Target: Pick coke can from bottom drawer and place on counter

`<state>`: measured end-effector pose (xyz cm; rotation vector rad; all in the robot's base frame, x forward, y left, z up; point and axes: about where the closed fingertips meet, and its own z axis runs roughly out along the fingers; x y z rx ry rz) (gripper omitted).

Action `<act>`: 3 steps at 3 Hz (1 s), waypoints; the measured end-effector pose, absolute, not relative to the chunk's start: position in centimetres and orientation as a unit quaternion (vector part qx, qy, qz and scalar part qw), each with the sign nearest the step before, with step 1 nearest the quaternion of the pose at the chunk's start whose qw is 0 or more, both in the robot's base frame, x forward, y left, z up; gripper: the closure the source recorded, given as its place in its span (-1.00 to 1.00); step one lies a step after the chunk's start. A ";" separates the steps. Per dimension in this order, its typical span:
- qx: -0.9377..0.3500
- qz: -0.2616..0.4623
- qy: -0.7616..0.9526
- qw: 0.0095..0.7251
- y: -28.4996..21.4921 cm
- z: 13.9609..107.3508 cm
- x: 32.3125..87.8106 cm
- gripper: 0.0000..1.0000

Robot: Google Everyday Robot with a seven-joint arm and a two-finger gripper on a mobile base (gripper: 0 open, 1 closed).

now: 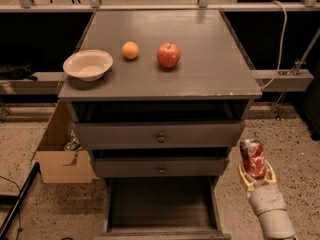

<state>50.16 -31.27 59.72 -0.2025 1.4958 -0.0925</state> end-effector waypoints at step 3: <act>-0.085 -0.164 0.548 0.816 -38.1 77.5 49.9 1.00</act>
Offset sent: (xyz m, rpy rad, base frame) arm -0.0090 -0.0929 0.2210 -0.1731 -0.4175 -0.2073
